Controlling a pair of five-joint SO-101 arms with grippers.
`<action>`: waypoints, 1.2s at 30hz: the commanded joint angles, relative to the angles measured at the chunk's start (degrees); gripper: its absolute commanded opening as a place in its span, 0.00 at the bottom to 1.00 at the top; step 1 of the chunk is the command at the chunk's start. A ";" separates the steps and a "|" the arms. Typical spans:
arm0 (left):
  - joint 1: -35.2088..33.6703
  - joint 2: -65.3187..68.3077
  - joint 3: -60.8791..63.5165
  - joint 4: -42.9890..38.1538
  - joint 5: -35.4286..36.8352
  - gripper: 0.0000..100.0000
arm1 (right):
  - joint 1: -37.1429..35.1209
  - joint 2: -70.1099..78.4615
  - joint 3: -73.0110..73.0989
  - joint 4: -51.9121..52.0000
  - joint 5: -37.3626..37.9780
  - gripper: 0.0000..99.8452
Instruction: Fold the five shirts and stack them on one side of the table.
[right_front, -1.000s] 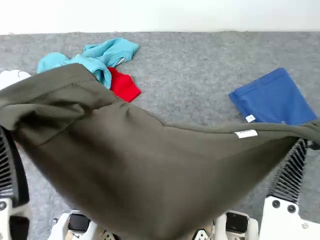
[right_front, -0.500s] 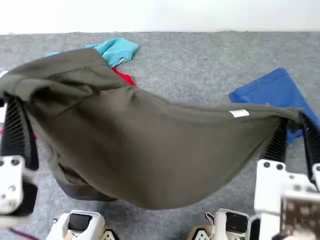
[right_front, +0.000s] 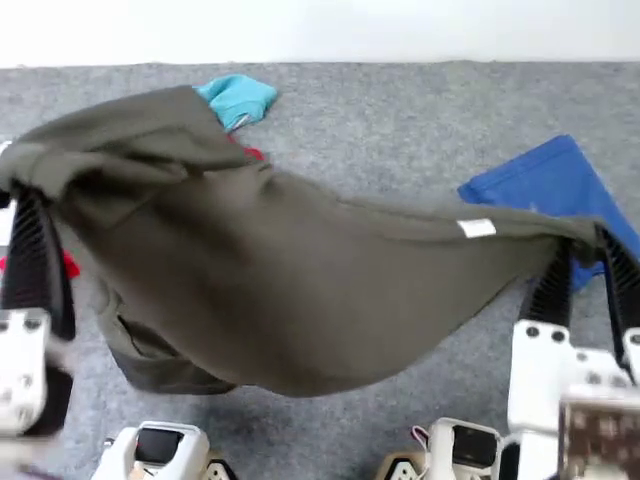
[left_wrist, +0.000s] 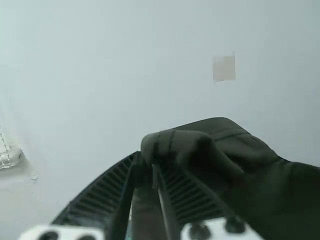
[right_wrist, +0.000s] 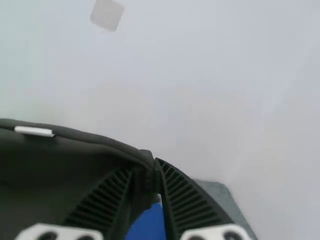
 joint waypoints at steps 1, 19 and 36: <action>-0.35 -0.35 -0.22 0.53 -0.35 0.02 | 0.66 0.04 -1.67 -0.04 -0.18 0.01; -0.26 10.02 4.70 0.53 -0.53 0.02 | 5.14 6.37 -1.49 0.22 -0.35 0.01; -0.18 28.92 6.99 -3.69 -0.70 0.02 | 4.79 29.49 -0.88 -2.68 -0.26 0.01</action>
